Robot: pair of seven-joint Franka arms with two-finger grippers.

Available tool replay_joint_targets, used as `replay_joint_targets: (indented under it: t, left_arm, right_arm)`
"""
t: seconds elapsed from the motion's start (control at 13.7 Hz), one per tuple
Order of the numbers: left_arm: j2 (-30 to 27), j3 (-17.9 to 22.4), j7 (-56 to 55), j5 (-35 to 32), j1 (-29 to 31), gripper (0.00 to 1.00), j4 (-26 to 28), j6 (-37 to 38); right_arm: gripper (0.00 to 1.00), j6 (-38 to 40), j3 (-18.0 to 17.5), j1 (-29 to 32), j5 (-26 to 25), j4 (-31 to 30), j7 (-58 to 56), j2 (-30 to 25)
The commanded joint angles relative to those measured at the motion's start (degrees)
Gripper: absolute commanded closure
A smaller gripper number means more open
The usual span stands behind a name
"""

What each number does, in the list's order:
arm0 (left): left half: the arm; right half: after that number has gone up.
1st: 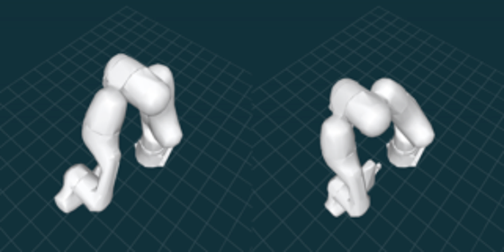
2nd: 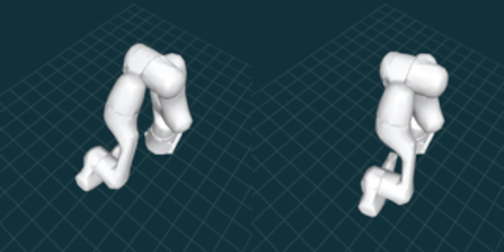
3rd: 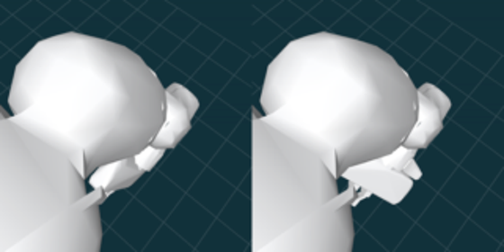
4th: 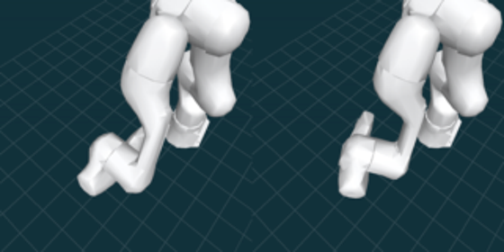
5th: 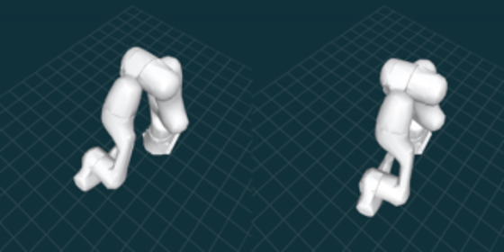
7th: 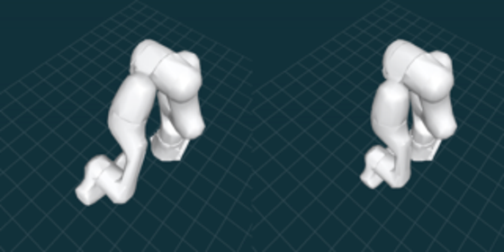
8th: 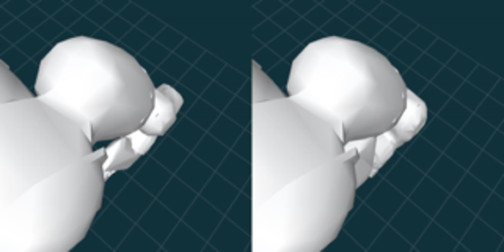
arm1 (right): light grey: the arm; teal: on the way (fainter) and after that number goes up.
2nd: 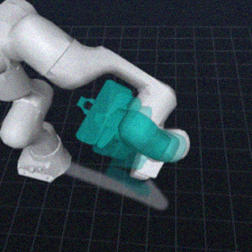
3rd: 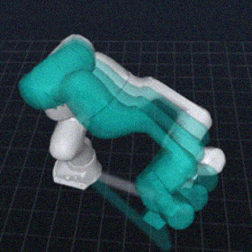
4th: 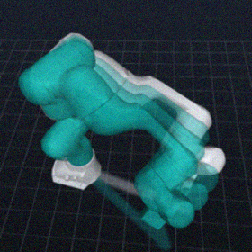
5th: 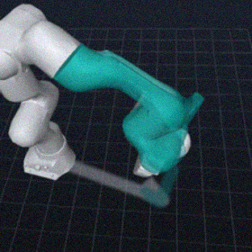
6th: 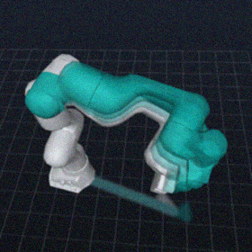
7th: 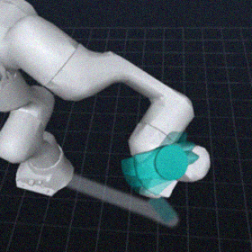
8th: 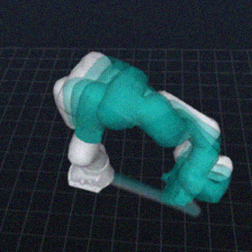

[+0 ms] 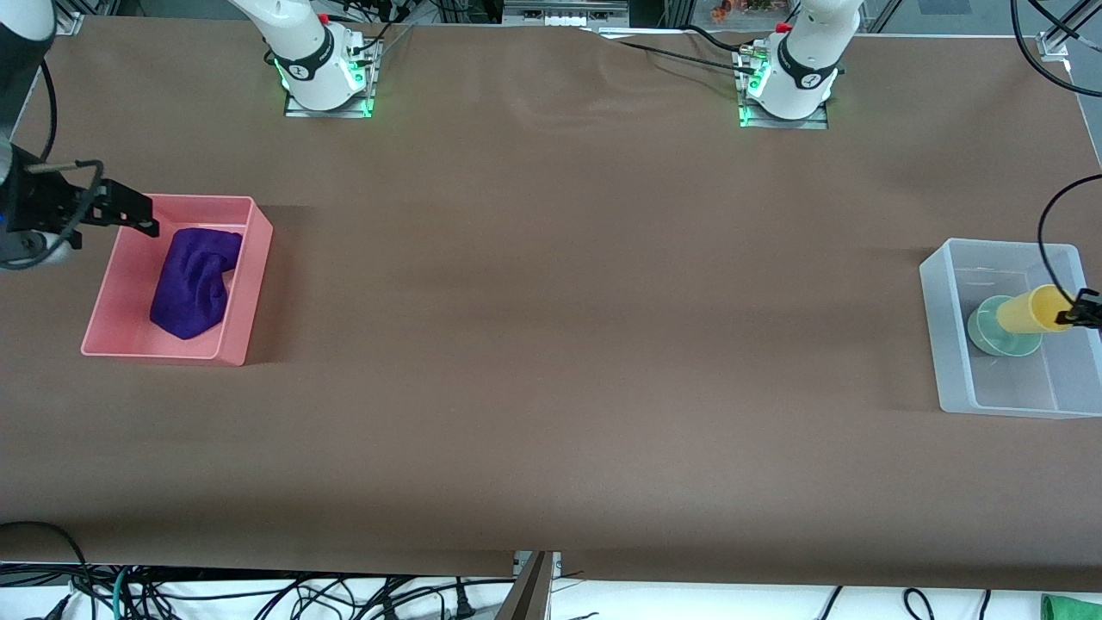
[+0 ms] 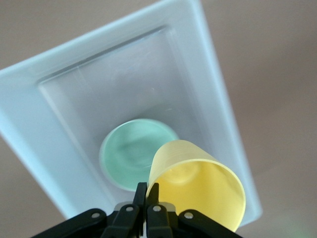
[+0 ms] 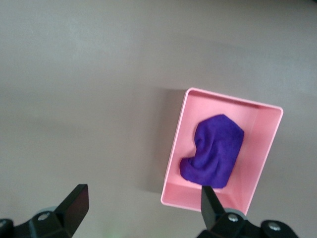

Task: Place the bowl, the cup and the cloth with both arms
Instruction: 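Lower the yellow cup onto the green bowl and open the left gripper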

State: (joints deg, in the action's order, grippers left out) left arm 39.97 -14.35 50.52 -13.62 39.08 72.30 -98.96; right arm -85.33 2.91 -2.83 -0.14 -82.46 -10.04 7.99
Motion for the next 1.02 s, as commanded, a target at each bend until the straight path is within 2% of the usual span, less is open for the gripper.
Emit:
replay_joint_targets:
  t: [0.0, 0.22, 0.29, 0.36, 0.51, 0.66, 0.95]
  left_arm:
    - [2.2, 1.3, 4.8, -0.9, 0.4, 1.00, 0.1, -4.8]
    - [2.3, 1.3, 4.7, 0.2, 1.1, 1.00, 1.5, -5.0]
    - [2.4, 1.3, 5.0, 0.0, 1.1, 0.47, 2.0, -4.8]
    - [2.2, 1.3, 5.0, -0.7, 1.0, 0.00, 2.5, -4.8]
    - [1.7, 1.3, 4.3, -0.6, 0.6, 0.00, 2.2, -4.6]
    - [-1.5, 0.4, 3.7, 0.2, 0.3, 0.00, 2.1, -3.2]
    - [-9.6, -4.8, -8.7, 0.1, -2.4, 0.00, 2.0, 2.4]
  right_arm:
    - [0.00, 1.3, -0.4, 0.5, -0.4, -1.1, 0.3, -0.2]
    - [0.00, 1.1, -1.8, 0.4, -0.6, -0.9, 4.5, 0.4]
    - [0.00, 1.2, -1.6, 0.4, -0.6, -0.5, 4.2, 0.7]
    - [0.00, 1.1, -1.4, 0.5, -0.6, 0.0, 4.0, 1.1]
    - [0.00, 1.2, -1.5, 0.5, -0.5, 2.6, 3.9, 2.5]
    - [0.00, 0.9, -1.4, 0.5, -0.4, 2.9, 3.5, 2.9]
    - [0.00, 0.4, -1.6, 0.2, -0.5, 2.9, 3.5, 3.0]
